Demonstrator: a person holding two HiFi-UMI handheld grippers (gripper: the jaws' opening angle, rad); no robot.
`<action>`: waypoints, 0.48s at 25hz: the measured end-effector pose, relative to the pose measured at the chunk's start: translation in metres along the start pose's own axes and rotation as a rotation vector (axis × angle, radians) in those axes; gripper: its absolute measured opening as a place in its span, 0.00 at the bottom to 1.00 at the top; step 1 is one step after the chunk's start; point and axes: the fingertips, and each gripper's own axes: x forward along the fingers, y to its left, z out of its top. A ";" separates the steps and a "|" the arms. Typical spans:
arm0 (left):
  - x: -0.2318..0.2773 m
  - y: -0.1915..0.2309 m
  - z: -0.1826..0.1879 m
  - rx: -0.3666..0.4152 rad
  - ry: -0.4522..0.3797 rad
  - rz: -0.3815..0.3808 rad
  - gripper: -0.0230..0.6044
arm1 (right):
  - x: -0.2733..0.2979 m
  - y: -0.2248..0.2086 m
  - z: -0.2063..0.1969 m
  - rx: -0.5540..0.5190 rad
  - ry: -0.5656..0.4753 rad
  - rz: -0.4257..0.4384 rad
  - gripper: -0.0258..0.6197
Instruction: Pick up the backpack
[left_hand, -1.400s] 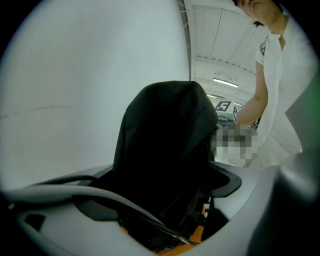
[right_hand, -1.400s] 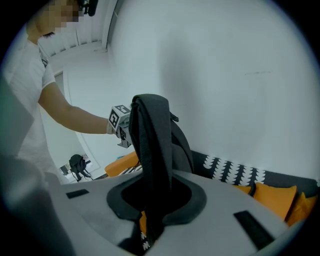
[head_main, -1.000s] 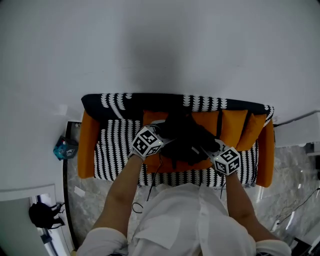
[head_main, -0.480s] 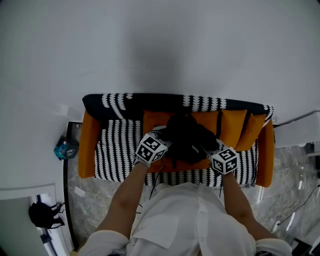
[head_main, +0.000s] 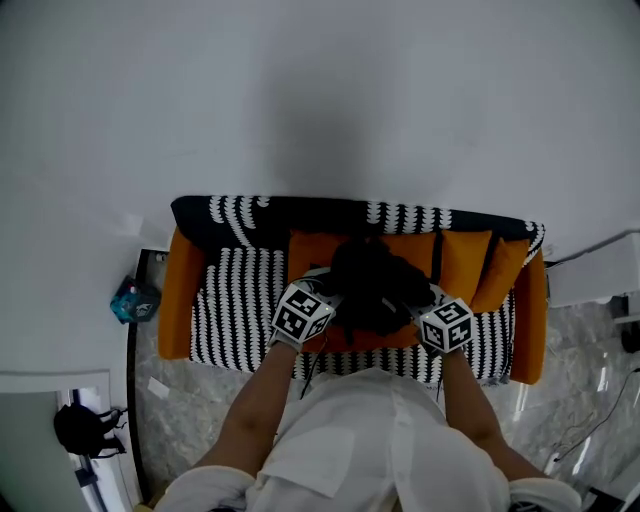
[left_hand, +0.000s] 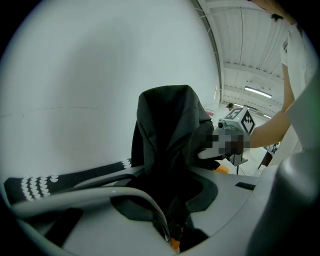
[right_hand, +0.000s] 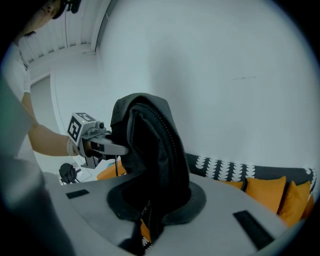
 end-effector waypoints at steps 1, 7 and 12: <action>-0.003 -0.001 0.001 -0.003 -0.003 0.006 0.24 | -0.001 0.001 0.002 -0.004 -0.002 0.003 0.13; -0.019 -0.004 0.011 -0.027 -0.008 0.024 0.23 | -0.006 0.011 0.019 -0.039 -0.015 0.016 0.13; -0.028 -0.009 0.024 -0.017 -0.013 0.037 0.22 | -0.014 0.015 0.031 -0.052 -0.034 0.030 0.12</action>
